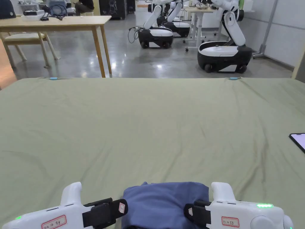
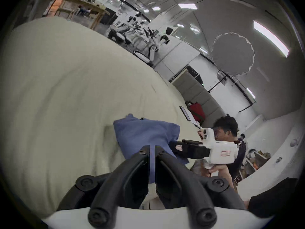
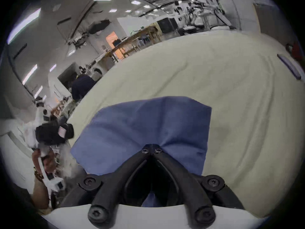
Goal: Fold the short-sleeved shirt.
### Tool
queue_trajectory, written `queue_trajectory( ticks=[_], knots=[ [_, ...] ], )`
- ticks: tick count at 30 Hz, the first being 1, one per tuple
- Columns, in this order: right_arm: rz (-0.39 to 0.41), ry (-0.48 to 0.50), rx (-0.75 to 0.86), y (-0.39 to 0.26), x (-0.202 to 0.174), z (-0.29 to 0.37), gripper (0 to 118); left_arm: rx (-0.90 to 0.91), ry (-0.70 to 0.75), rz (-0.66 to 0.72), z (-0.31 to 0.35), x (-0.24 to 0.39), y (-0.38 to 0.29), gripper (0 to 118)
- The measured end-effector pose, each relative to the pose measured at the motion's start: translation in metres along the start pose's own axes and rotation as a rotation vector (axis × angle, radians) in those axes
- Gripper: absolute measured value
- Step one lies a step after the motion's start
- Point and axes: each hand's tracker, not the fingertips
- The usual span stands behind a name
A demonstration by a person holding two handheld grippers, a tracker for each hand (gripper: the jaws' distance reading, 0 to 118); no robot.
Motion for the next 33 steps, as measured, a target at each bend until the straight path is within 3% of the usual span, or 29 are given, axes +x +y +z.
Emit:
queue_trajectory(
  ticks=[1, 2, 3, 4, 8, 10, 13, 19, 20, 21, 23, 29, 33],
  knots=[
    [0.018, -0.008, -0.012, 0.003, 0.000, 0.002, 1, 0.000, 0.002, 0.003, -0.004, -0.003, 0.000, 26],
    [0.030, -0.012, -0.016, 0.002, -0.002, 0.003, 1, -0.006, 0.004, 0.007, -0.009, -0.005, 0.001, 77],
    [0.045, -0.016, -0.018, 0.003, -0.004, 0.002, 1, -0.008, -0.005, 0.022, -0.010, -0.009, 0.003, 107],
    [0.054, -0.021, -0.021, 0.003, -0.005, 0.002, 1, -0.015, -0.029, 0.046, -0.012, -0.011, 0.003, 115],
    [0.087, -0.037, -0.020, 0.002, -0.009, 0.002, 1, -0.003, -0.162, 0.172, -0.019, -0.028, 0.006, 115],
    [0.085, -0.036, -0.017, 0.001, -0.009, 0.002, 1, -0.030, -0.152, 0.226, -0.032, -0.037, 0.008, 115],
    [0.070, -0.026, -0.014, 0.000, -0.006, 0.003, 1, -0.104, -0.088, 0.182, -0.055, -0.045, 0.010, 115],
    [0.055, -0.020, -0.012, 0.000, -0.005, 0.002, 1, -0.210, -0.234, 0.144, -0.093, -0.031, 0.016, 114],
    [0.058, -0.023, -0.012, 0.000, -0.005, 0.002, 1, -0.214, -0.212, 0.098, -0.097, -0.023, 0.014, 110],
    [0.060, -0.025, -0.012, 0.000, -0.005, 0.002, 1, -0.214, -0.168, 0.054, -0.099, -0.019, 0.014, 95],
    [0.058, -0.025, -0.009, -0.001, -0.005, 0.004, 1, -0.178, -0.071, -0.001, -0.095, -0.017, 0.014, 29],
    [0.058, -0.005, -0.003, 0.000, -0.006, 0.005, 1, -0.179, -0.106, 0.031, -0.090, -0.021, 0.014, 28],
    [0.056, 0.114, 0.036, 0.002, -0.016, 0.032, 1, -0.166, -0.098, 0.007, -0.062, -0.036, 0.042, 27]
  ],
)
